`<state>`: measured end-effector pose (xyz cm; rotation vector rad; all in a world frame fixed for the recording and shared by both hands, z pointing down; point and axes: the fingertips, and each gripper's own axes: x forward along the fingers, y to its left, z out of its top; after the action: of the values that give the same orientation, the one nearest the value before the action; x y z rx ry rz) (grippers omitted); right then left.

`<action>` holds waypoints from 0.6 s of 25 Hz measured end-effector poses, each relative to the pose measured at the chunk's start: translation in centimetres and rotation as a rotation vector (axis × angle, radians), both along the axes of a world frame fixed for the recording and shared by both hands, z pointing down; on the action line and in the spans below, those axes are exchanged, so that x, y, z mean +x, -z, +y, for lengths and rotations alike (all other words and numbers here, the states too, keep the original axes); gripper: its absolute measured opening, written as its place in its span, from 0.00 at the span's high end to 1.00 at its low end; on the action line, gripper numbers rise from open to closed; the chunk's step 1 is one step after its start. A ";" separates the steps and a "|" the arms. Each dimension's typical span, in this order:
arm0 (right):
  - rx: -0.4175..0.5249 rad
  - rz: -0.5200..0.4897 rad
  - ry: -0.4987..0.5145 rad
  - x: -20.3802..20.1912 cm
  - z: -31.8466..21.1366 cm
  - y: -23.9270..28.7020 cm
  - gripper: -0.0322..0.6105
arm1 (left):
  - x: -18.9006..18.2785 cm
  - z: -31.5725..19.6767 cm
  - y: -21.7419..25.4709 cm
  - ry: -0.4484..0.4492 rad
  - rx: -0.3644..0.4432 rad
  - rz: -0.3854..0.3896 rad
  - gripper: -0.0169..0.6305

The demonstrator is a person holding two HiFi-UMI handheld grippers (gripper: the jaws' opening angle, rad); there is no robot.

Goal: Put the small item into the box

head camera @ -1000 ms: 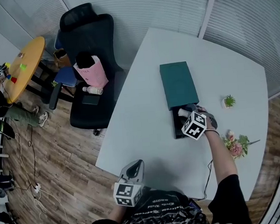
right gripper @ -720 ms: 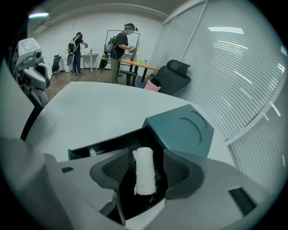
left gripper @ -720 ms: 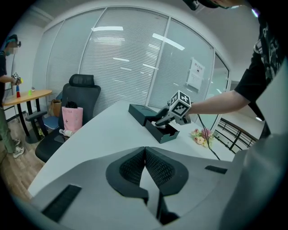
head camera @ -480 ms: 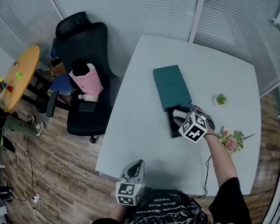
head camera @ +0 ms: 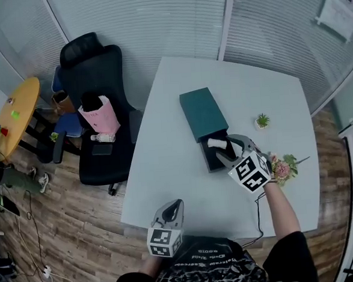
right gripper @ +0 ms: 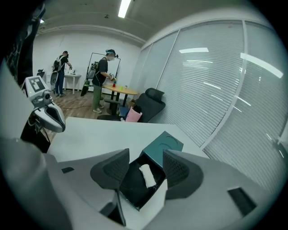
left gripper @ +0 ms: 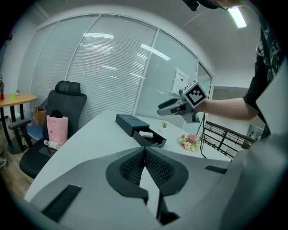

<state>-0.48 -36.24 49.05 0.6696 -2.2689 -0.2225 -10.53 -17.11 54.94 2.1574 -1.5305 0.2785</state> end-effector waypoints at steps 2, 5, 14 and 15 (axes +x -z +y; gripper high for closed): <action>0.011 -0.036 -0.019 0.4 1.4 1.3 0.57 | 0.2 -0.1 0.5 -0.023 0.018 0.004 0.94; 0.022 -0.094 -0.057 1.4 3.4 2.6 0.57 | 0.8 -0.2 1.5 -0.063 0.050 0.005 0.94; -0.010 -0.375 -0.276 5.1 9.4 2.8 0.58 | 2.5 -0.1 4.9 -0.136 0.150 -0.001 0.94; -0.006 -0.400 -0.299 5.5 10.1 2.7 0.58 | 2.7 -0.1 5.3 -0.139 0.161 0.001 0.94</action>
<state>5.03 -26.18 46.32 1.1189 -2.4978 0.0712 -7.83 -17.24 49.60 2.3935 -1.4487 0.2060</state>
